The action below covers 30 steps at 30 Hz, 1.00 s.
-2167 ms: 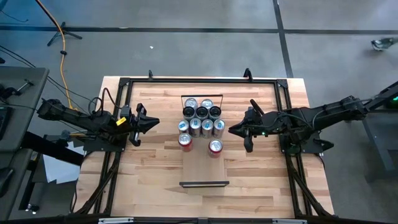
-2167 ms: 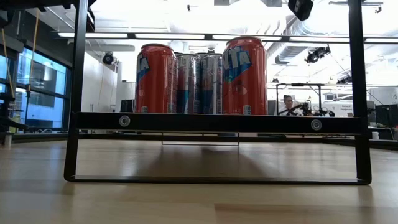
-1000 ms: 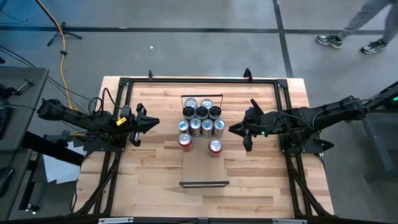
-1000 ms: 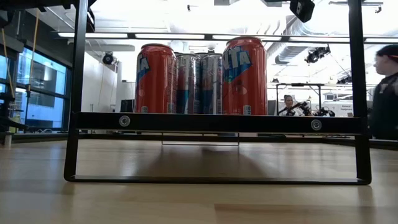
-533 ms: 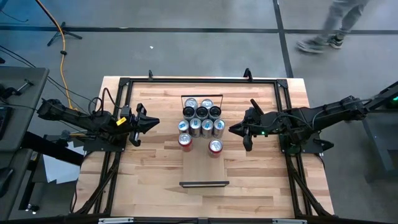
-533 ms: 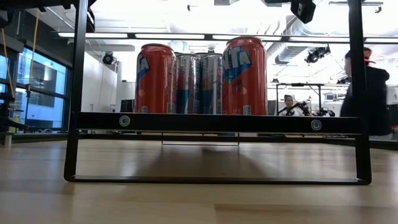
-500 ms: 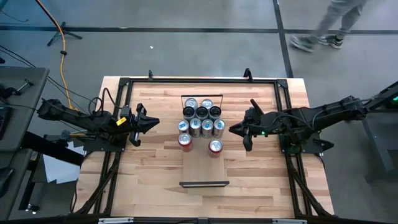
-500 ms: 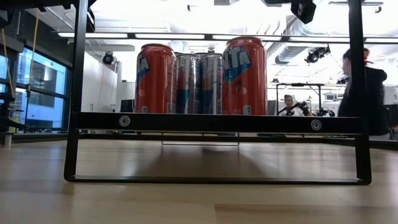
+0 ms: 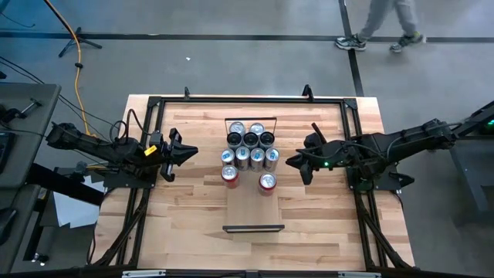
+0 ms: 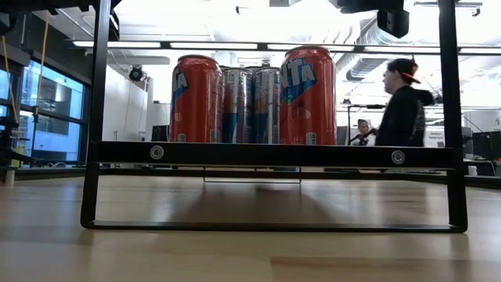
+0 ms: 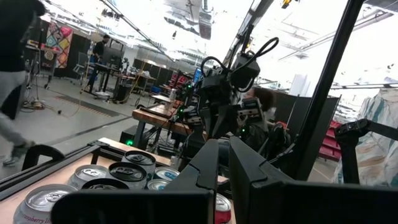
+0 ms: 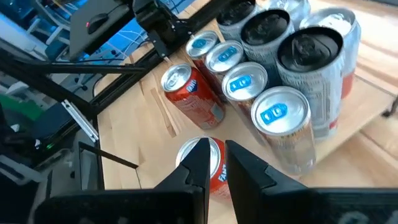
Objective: Place canned beverage on shelf
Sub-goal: Put the red soda can on the shelf aligned with the other red soda can
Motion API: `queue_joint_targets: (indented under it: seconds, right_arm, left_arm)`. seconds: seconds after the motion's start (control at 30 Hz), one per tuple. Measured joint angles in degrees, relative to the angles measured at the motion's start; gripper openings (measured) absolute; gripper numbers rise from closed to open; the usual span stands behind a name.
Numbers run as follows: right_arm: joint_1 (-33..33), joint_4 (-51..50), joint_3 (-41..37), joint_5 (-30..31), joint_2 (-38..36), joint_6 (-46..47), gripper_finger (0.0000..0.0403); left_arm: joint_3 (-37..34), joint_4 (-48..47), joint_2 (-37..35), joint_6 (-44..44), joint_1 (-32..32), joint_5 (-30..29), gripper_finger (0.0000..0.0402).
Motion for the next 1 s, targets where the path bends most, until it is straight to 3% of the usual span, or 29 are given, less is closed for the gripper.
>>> queue_joint_targets:
  seconds: [0.17,0.7,0.8,1.0]
  right_arm:
    - [0.0,-1.9,0.0,-0.2,0.0,4.1,0.0034]
    - [0.0,-1.9,0.0,-0.2,0.0,1.1,0.0034]
    - [0.0,-1.9,0.0,0.4,0.0,1.1,0.0034]
    - [0.0,-1.9,0.0,0.5,0.0,1.1,0.0034]
  left_arm:
    - [0.0,0.0,0.0,0.5,0.0,0.0,0.0003]
    - [0.0,0.0,0.0,-0.1,1.3,2.8,0.0003]
    - [0.0,0.0,0.0,-1.0,5.0,7.4,0.0003]
    - [0.1,-3.6,0.1,-7.0,16.3,22.8,0.0001]
